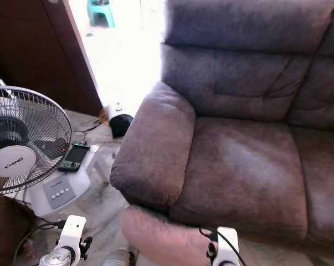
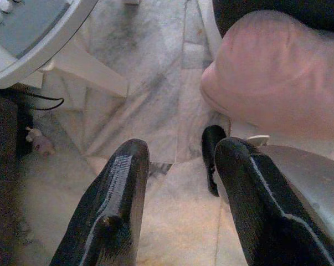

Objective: Move the pillow to the sofa from floor

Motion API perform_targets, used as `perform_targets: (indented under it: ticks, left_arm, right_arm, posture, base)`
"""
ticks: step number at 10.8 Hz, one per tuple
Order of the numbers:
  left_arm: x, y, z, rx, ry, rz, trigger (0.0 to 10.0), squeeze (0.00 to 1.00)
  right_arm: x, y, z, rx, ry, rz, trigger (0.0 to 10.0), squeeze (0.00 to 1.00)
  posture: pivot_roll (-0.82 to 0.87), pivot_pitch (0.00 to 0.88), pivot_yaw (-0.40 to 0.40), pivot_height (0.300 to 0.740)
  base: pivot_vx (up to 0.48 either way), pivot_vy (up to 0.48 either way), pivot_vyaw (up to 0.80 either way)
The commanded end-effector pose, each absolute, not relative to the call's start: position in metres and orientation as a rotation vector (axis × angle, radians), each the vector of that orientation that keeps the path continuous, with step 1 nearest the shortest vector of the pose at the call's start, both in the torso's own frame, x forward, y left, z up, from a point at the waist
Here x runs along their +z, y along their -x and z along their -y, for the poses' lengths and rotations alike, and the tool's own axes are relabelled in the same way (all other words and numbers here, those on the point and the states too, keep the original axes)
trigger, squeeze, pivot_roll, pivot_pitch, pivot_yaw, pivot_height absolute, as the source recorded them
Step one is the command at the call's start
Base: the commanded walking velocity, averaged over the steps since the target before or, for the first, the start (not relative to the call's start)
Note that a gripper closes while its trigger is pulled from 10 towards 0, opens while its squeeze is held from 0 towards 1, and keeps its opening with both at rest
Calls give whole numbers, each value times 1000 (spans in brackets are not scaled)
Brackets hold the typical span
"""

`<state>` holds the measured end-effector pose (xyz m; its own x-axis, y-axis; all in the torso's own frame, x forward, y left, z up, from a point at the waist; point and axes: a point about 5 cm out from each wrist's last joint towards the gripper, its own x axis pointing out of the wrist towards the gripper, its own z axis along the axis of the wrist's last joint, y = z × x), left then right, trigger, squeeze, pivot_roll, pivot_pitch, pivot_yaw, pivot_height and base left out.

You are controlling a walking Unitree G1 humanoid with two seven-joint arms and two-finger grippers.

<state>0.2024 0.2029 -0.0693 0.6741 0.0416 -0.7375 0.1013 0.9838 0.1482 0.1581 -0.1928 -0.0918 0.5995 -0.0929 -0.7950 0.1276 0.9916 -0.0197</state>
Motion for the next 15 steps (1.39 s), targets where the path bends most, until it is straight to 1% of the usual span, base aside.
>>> perform_targets:
  ticks: [1, 4, 6, 8, 10, 12, 14, 15]
  left_arm:
    - [-72, -197, -207, -32, -201, -852, 10000, 0]
    - [-72, -196, -206, -34, -198, -854, 10000, 0]
    - [-73, -196, -204, -33, -192, -858, 10000, 0]
    - [-74, -195, -203, -32, -188, -863, 10000, 0]
    - [-74, -195, -203, -30, -187, -864, 10000, 0]
    - [-73, -196, -203, -33, -188, -863, 10000, 0]
    - [-72, -197, -205, -24, -179, -849, 10000, 0]
    - [-69, -202, -207, -15, -171, -834, 10000, 0]
  right_arm:
    - [-93, -156, 189, -129, -55, -928, 10000, 0]
    - [-92, -160, 188, -139, -34, -922, 10000, 0]
    - [-88, -165, 192, -149, -32, -882, 10000, 0]
    - [-80, -179, 200, -173, -14, -821, 10000, 0]
    - [-72, -195, 203, -170, -9, -786, 10000, 0]
    - [-75, -191, 202, -164, 13, -818, 10000, 0]
    - [-80, -181, 195, -144, -5, -828, 10000, 0]
    - [-80, -180, 195, -141, -18, -822, 10000, 0]
  posture:
    - [64, 62, 6, 740]
    - [63, 54, 4, 740]
    - [57, 63, 0, 740]
    - [58, 67, -4, 740]
    - [53, 70, -5, 740]
    - [56, 74, -6, 740]
    - [53, 76, -3, 740]
    - [57, 77, -4, 740]
  base:
    - [0, 0, 0]
    - [0, 0, 0]
    - [0, 0, 0]
    - [0, 0, 0]
    - [0, 0, 0]
    - [0, 0, 0]
    - [0, 0, 0]
    - [0, 0, 0]
